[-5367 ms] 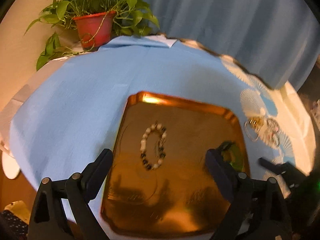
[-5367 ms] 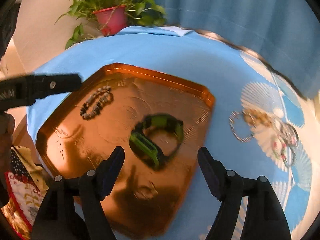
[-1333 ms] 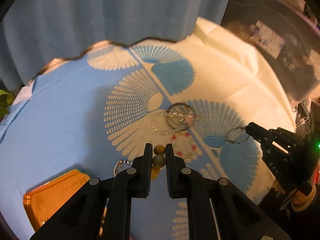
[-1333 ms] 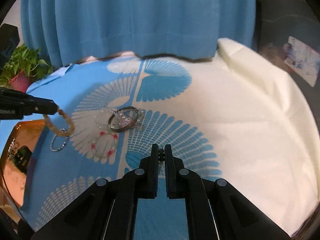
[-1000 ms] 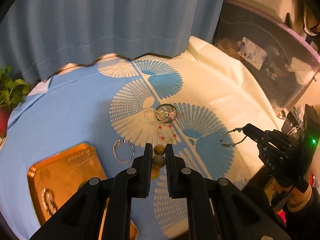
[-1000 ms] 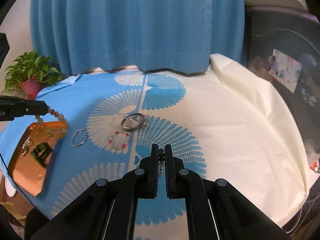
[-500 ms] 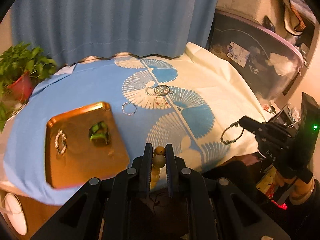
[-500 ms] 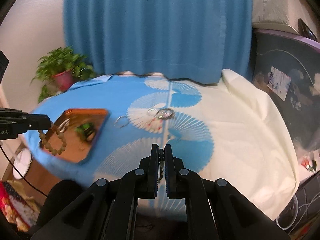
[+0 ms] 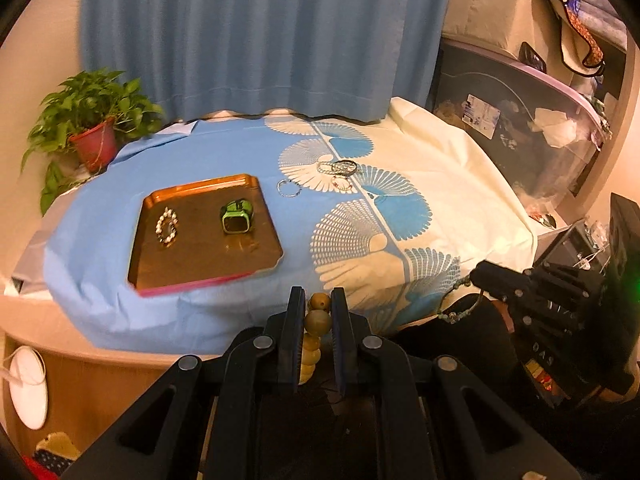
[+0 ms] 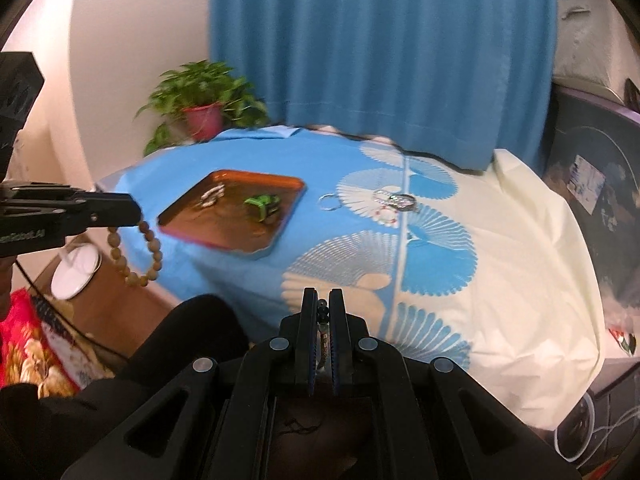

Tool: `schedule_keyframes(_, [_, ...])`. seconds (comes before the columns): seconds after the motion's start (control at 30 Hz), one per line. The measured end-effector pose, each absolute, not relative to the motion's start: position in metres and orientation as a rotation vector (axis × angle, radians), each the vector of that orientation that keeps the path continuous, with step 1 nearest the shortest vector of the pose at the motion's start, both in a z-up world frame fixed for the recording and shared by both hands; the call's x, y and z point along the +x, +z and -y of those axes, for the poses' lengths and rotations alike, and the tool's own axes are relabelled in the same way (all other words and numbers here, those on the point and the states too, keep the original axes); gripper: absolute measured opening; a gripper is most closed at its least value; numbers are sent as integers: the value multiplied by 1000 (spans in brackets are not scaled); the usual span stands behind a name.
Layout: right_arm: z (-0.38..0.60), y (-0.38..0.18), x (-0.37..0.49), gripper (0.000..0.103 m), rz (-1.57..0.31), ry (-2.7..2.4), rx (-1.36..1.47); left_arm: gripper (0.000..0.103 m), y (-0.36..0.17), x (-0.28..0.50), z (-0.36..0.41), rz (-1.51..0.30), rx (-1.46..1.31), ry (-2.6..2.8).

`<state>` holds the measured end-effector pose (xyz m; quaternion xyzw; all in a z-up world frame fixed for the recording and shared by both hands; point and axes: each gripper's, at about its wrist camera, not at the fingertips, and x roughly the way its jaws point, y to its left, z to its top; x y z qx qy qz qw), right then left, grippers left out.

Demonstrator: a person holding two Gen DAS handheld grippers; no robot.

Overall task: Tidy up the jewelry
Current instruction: 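Carry both bracelets to the tray and release them inside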

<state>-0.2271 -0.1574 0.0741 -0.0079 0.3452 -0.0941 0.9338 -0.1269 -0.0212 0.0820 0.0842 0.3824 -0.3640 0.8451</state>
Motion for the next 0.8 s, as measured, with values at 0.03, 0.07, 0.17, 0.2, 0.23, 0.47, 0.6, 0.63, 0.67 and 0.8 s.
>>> schedule_keyframes(0.03, [153,73,-228,6,-710,-184,-20,10,81,-130,18,-804,179,-765])
schedule_keyframes(0.07, [147,72,-231,6,-714,-173,-27,10,81,-133,15,-799,180,-761])
schedule_keyframes(0.17, [134,71,-235,6,-719,-153,-40,10,79,-140,11,-789,187,-752])
schedule_keyframes(0.2, [131,71,-236,5,-721,-148,-43,10,79,-140,9,-787,188,-750])
schedule_keyframes(0.23, [127,71,-236,5,-723,-142,-48,10,78,-142,9,-784,189,-745])
schedule_keyframes(0.47, [116,72,-234,6,-729,-133,-68,10,75,-143,4,-779,191,-737])
schedule_keyframes(0.6, [115,68,-227,6,-744,-129,-69,10,71,-141,4,-790,191,-736])
schedule_keyframes(0.63, [115,68,-225,5,-748,-127,-69,10,69,-139,4,-796,190,-736])
schedule_keyframes(0.67, [115,67,-224,5,-752,-126,-69,10,67,-137,3,-801,188,-734])
schedule_keyframes(0.8, [115,61,-215,6,-771,-123,-68,10,60,-125,3,-824,183,-729])
